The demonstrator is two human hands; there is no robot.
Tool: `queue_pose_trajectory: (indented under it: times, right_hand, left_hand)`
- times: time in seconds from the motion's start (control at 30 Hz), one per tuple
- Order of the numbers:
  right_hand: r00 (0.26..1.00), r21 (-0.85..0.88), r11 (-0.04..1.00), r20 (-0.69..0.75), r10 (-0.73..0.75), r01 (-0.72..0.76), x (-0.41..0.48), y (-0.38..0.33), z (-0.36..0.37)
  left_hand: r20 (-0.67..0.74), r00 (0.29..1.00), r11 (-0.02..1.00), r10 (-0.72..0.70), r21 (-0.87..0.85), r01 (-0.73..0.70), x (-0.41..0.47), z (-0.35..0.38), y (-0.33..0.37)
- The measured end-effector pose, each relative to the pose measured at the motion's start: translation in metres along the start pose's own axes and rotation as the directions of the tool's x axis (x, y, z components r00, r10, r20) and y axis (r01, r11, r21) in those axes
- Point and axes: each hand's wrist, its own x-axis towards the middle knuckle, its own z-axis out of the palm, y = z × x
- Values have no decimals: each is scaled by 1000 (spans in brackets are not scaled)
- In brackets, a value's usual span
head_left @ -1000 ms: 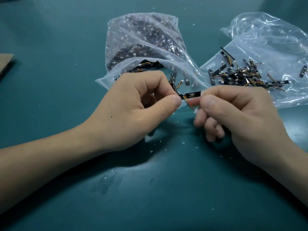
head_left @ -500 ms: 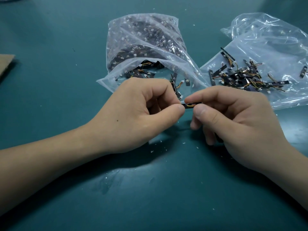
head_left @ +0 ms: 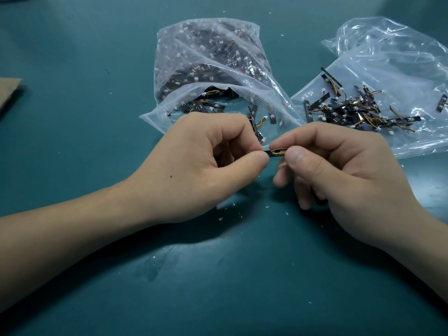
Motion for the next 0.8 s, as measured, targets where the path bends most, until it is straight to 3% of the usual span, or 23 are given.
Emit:
queue_pose_trajectory:
  times: [0.8]
  right_hand:
    - [1000,-77,997,15,-10,11,0,2,2]
  left_hand:
    - [27,999,1000,27,-4,-27,-1,0,0]
